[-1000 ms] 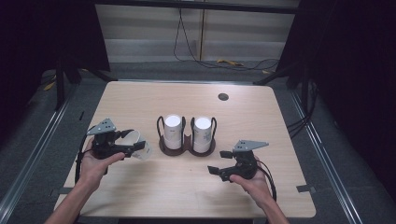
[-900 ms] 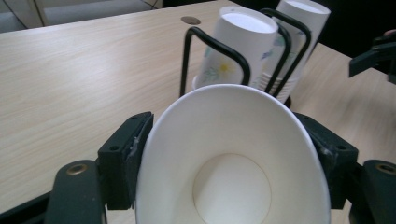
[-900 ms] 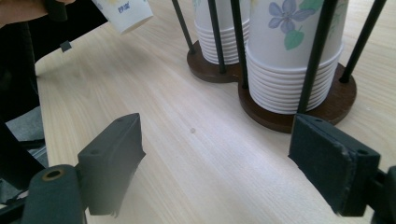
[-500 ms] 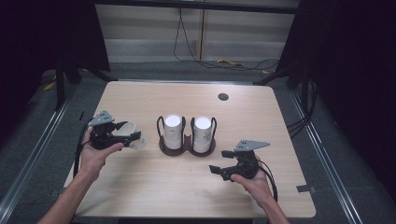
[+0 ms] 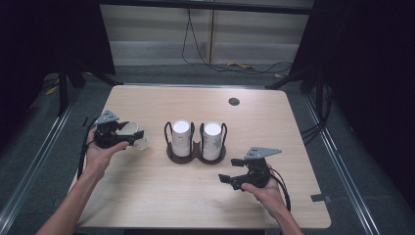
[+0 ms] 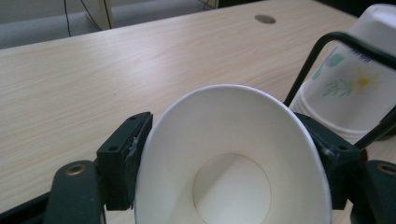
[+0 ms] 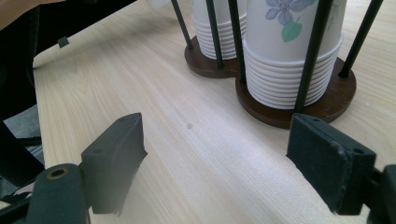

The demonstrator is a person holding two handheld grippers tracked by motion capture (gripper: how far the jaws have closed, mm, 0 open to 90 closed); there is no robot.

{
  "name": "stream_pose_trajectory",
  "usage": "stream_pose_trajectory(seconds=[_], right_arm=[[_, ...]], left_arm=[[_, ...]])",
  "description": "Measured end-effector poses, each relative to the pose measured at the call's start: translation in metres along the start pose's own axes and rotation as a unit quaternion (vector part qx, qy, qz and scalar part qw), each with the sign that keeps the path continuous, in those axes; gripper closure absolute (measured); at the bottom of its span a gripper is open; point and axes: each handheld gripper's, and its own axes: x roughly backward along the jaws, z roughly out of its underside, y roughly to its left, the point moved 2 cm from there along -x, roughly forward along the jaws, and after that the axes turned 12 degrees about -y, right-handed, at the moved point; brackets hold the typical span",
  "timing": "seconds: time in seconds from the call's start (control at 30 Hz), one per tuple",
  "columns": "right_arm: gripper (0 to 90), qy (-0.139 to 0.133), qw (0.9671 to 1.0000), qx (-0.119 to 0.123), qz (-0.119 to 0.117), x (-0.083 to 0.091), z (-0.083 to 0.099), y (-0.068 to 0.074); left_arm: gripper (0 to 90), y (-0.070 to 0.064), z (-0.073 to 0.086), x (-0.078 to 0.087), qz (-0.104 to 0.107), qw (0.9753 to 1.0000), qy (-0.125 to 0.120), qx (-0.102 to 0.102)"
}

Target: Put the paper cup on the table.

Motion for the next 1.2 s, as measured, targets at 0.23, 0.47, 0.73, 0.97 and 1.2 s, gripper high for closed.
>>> stream_pose_trajectory(seconds=[0.23,0.47,0.73,0.97,1.2], right_arm=[[19.2,0.005,1.0,0.001,-0.002,-0.003,0.001,0.0],[19.3,0.006,1.0,0.003,-0.004,-0.004,0.002,0.001],[19.0,0.008,0.9999,0.003,-0.009,-0.005,0.003,0.002],[19.0,0.009,0.9999,0.004,-0.011,-0.006,0.003,0.003],[18.4,0.007,0.9999,0.004,-0.014,-0.005,0.003,0.003]], left_arm=[[25.3,-0.001,0.001,-0.009,-0.009,0.9993,0.018,-0.03],[24.8,-0.006,0.009,-0.024,-0.012,0.9975,0.043,-0.056],[22.2,-0.011,0.013,-0.032,-0.011,0.9966,0.056,-0.059],[20.0,-0.018,0.014,-0.038,0.005,0.9972,0.053,-0.053],[15.9,-0.021,0.019,-0.043,0.031,0.9968,0.067,-0.029]])
